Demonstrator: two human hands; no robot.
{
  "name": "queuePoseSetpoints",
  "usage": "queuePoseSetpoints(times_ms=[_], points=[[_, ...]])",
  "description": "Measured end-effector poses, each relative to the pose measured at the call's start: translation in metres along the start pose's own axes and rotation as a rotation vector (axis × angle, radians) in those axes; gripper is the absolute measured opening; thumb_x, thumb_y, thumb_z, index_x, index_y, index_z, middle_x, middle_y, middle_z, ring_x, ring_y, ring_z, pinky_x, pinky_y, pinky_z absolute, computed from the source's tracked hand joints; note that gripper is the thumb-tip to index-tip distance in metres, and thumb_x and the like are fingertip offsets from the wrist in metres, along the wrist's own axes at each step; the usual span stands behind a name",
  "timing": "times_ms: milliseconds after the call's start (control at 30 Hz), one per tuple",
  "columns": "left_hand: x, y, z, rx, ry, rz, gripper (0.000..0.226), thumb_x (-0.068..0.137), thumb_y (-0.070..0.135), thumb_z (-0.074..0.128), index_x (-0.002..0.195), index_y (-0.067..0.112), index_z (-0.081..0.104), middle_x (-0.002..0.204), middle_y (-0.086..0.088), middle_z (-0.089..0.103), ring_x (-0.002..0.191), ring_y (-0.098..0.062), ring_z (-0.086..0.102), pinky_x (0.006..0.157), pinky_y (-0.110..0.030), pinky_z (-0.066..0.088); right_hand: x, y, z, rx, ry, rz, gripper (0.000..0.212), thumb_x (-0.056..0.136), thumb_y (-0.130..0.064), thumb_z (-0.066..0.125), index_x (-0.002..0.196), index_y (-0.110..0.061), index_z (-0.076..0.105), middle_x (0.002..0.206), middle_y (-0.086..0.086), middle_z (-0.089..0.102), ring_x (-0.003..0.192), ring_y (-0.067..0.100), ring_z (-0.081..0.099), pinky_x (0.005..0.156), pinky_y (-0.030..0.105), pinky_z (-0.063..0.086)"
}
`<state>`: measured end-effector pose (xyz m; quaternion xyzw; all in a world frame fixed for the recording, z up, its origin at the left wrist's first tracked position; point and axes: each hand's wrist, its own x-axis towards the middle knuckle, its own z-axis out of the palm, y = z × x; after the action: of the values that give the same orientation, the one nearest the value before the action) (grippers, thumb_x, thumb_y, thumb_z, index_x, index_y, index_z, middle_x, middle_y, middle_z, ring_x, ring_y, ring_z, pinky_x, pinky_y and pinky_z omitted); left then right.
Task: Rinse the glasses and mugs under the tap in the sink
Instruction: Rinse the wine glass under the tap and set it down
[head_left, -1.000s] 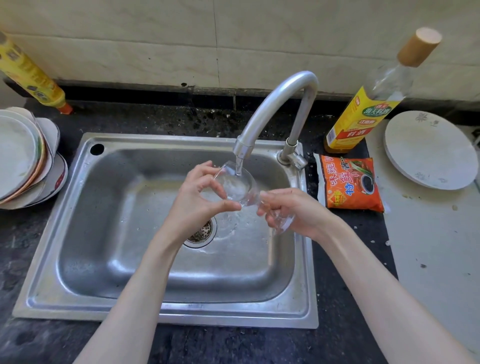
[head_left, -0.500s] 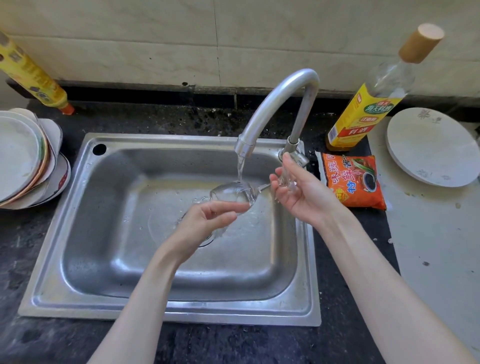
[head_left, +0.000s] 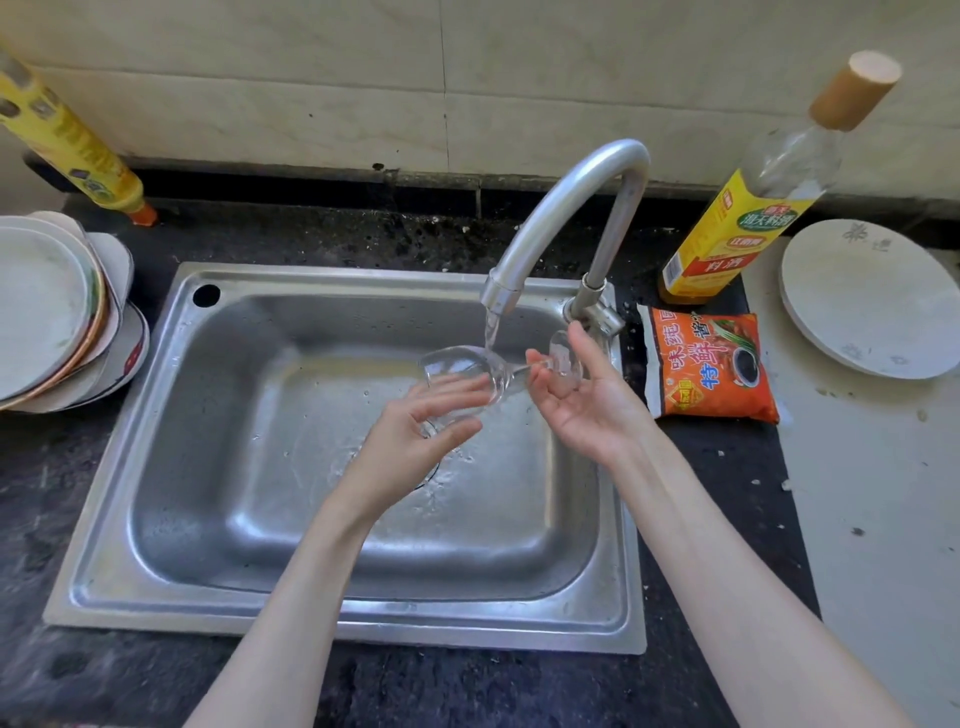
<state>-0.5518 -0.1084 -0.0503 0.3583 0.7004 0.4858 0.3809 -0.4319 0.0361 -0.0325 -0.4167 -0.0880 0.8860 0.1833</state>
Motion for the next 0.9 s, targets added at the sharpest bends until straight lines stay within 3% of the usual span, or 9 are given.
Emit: queuePoseSetpoints(times_ms=[67, 133, 200, 300, 367, 467, 600, 733, 900], points=[[0.0, -0.001, 0.002, -0.003, 0.098, -0.031, 0.016, 0.077, 0.014, 0.07, 0.081, 0.03, 0.072, 0.094, 0.019, 0.07, 0.109, 0.009, 0.053, 0.094, -0.012, 0.039, 0.002, 0.003, -0.004, 0.054, -0.007, 0.023, 0.07, 0.065, -0.028, 0.074, 0.127, -0.01, 0.047, 0.08, 0.015, 0.064, 0.063, 0.014, 0.059, 0.056, 0.019, 0.055], [-0.001, 0.002, 0.006, -0.152, 0.242, -0.114, 0.014, 0.075, 0.014, 0.072, 0.07, 0.026, 0.072, 0.076, 0.016, 0.072, 0.083, 0.002, 0.063, 0.08, -0.016, 0.045, 0.003, 0.007, -0.007, 0.089, -0.06, 0.013, 0.084, 0.057, -0.031, 0.079, 0.13, -0.008, 0.045, 0.079, 0.013, 0.065, 0.065, 0.014, 0.059, 0.056, 0.019, 0.055], [-0.001, 0.007, 0.01, -0.243, 0.35, -0.17, 0.011, 0.076, 0.02, 0.072, 0.066, 0.018, 0.068, 0.07, 0.01, 0.072, 0.065, -0.01, 0.056, 0.062, -0.016, 0.042, 0.002, 0.011, -0.008, 0.063, -0.115, -0.024, 0.066, 0.06, -0.025, 0.078, 0.117, -0.005, 0.051, 0.085, 0.011, 0.066, 0.068, 0.013, 0.06, 0.059, 0.018, 0.054], [0.0, 0.009, 0.012, -0.288, 0.391, -0.17, 0.02, 0.081, 0.02, 0.067, 0.064, 0.013, 0.06, 0.064, 0.003, 0.07, 0.053, 0.001, 0.052, 0.057, -0.01, 0.04, 0.002, 0.016, -0.004, -0.072, -0.083, -0.132, 0.017, 0.08, -0.008, 0.063, 0.095, -0.004, 0.056, 0.092, 0.009, 0.065, 0.07, 0.01, 0.059, 0.062, 0.014, 0.053], [-0.001, 0.01, 0.012, -0.267, 0.29, -0.129, 0.015, 0.08, 0.013, 0.067, 0.066, 0.016, 0.063, 0.071, 0.004, 0.069, 0.06, 0.005, 0.057, 0.062, -0.007, 0.042, 0.004, 0.017, -0.002, -0.071, -0.021, -0.173, 0.004, 0.084, -0.006, 0.059, 0.087, -0.004, 0.059, 0.085, 0.008, 0.066, 0.065, 0.007, 0.058, 0.06, 0.013, 0.052], [-0.004, 0.0, 0.01, -0.174, 0.139, -0.063, 0.017, 0.077, 0.004, 0.069, 0.075, 0.021, 0.069, 0.087, 0.017, 0.07, 0.091, 0.005, 0.061, 0.082, -0.012, 0.046, 0.008, 0.017, 0.002, -0.042, 0.012, -0.181, 0.002, 0.085, -0.006, 0.06, 0.084, -0.005, 0.06, 0.08, 0.007, 0.067, 0.058, 0.006, 0.058, 0.055, 0.012, 0.051], [-0.013, -0.025, 0.01, -0.384, 0.31, -0.195, 0.006, 0.081, 0.017, 0.068, 0.076, 0.018, 0.072, 0.089, 0.006, 0.074, 0.106, -0.005, 0.059, 0.094, -0.02, 0.042, 0.012, 0.027, 0.008, -0.326, -0.05, -0.254, 0.009, 0.085, -0.005, 0.062, 0.093, -0.006, 0.058, 0.085, 0.006, 0.064, 0.061, 0.007, 0.056, 0.057, 0.014, 0.049], [-0.023, -0.041, 0.008, -0.713, 0.397, -0.333, 0.027, 0.068, 0.037, 0.07, 0.078, 0.013, 0.063, 0.075, -0.001, 0.072, 0.082, -0.013, 0.065, 0.079, -0.025, 0.046, 0.017, 0.039, 0.008, -0.648, -0.081, -0.337, 0.044, 0.081, -0.008, 0.069, 0.121, -0.004, 0.05, 0.114, 0.007, 0.056, 0.069, 0.01, 0.061, 0.063, 0.02, 0.049], [-0.024, -0.044, 0.001, -0.799, 0.423, -0.383, 0.03, 0.059, 0.046, 0.073, 0.066, 0.018, 0.064, 0.067, -0.002, 0.069, 0.078, -0.016, 0.066, 0.062, -0.018, 0.048, 0.018, 0.039, 0.001, -0.858, -0.102, -0.371, 0.055, 0.074, -0.022, 0.075, 0.125, -0.013, 0.057, 0.123, 0.003, 0.06, 0.082, 0.008, 0.066, 0.087, 0.034, 0.051]])
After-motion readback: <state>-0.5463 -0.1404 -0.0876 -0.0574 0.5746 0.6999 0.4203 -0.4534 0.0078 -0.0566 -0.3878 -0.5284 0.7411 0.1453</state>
